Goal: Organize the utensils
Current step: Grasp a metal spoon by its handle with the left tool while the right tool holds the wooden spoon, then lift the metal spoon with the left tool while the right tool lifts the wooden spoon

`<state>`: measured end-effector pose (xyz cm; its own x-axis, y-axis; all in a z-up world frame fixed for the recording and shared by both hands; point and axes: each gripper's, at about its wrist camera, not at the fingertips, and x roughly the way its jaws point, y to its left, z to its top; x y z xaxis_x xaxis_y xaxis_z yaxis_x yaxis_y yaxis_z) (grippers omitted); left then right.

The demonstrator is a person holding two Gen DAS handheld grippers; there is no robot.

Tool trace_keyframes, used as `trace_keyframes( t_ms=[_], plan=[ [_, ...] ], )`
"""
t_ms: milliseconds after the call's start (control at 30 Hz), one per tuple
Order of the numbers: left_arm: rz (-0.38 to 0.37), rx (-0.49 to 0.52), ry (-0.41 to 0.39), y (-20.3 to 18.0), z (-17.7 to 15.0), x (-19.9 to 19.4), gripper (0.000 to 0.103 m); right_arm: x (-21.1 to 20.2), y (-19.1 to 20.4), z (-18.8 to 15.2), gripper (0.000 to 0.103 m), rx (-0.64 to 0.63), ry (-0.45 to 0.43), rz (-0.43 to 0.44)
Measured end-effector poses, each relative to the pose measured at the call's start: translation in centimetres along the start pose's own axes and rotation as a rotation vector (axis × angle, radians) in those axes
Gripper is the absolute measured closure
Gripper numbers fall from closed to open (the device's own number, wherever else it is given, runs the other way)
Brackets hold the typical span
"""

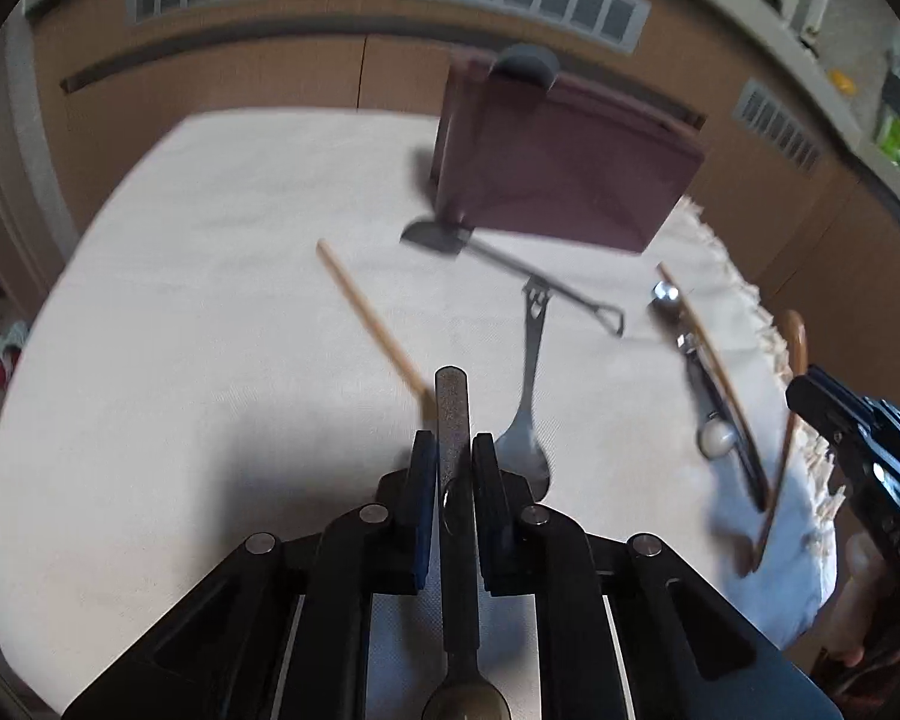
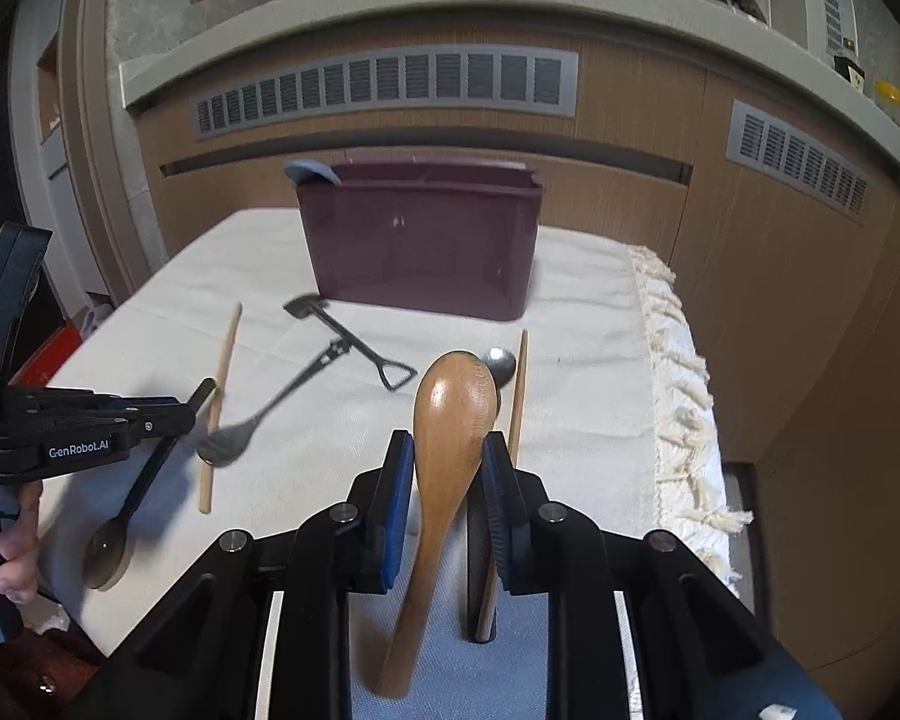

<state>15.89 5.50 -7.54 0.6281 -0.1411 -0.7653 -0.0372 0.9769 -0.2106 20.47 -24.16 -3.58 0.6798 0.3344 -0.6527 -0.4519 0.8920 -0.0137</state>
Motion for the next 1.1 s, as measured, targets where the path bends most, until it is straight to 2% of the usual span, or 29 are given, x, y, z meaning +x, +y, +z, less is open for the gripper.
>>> trace_keyframes(
  t_ms=[33,133,233,300,367,433,633,867,900,967,1033,1100],
  plan=[
    [-0.006,0.003,-0.018,0.0,0.0,-0.5,0.091,-0.3,-0.1,0.3,0.103,-0.001,-0.007,0.007],
    [-0.047,-0.014,-0.043,0.3,0.1,-2.1,0.091,-0.8,-0.2,0.8,0.103,-0.001,-0.016,0.030],
    [-0.053,-0.022,-0.059,0.6,0.0,-3.0,0.091,-0.9,-0.1,0.8,0.103,-0.016,-0.012,0.029],
    [-0.067,-0.031,-0.064,0.9,0.0,-3.4,0.091,-1.2,-0.4,0.7,0.098,-0.007,-0.014,0.065],
    [-0.074,-0.037,-0.074,1.0,-0.3,-3.9,0.091,-0.9,-0.9,0.4,0.082,-0.004,0.014,0.109],
    [-0.084,-0.037,-0.090,1.0,-0.3,-4.5,0.091,-0.4,-1.6,0.0,0.076,-0.007,0.029,0.107],
    [-0.103,-0.041,-0.124,1.1,0.2,-5.4,0.091,2.3,-2.0,-0.1,0.076,-0.050,0.099,0.061],
    [-0.116,-0.038,-0.136,0.9,0.5,-5.9,0.091,7.2,-3.0,0.4,0.075,0.032,0.203,0.092],
    [-0.117,-0.040,-0.135,0.9,0.4,-5.8,0.091,7.3,-3.0,0.5,0.075,0.039,0.188,0.082],
    [-0.116,-0.041,-0.131,0.9,0.4,-5.7,0.091,7.6,-2.7,0.6,0.072,0.035,0.197,0.061],
    [-0.114,-0.046,-0.125,1.0,0.5,-5.5,0.091,7.8,-2.0,0.7,0.065,-0.006,0.209,0.052],
    [-0.114,-0.049,-0.120,1.0,0.5,-5.3,0.091,8.0,-1.1,0.7,0.063,-0.064,0.216,0.022]
  ],
)
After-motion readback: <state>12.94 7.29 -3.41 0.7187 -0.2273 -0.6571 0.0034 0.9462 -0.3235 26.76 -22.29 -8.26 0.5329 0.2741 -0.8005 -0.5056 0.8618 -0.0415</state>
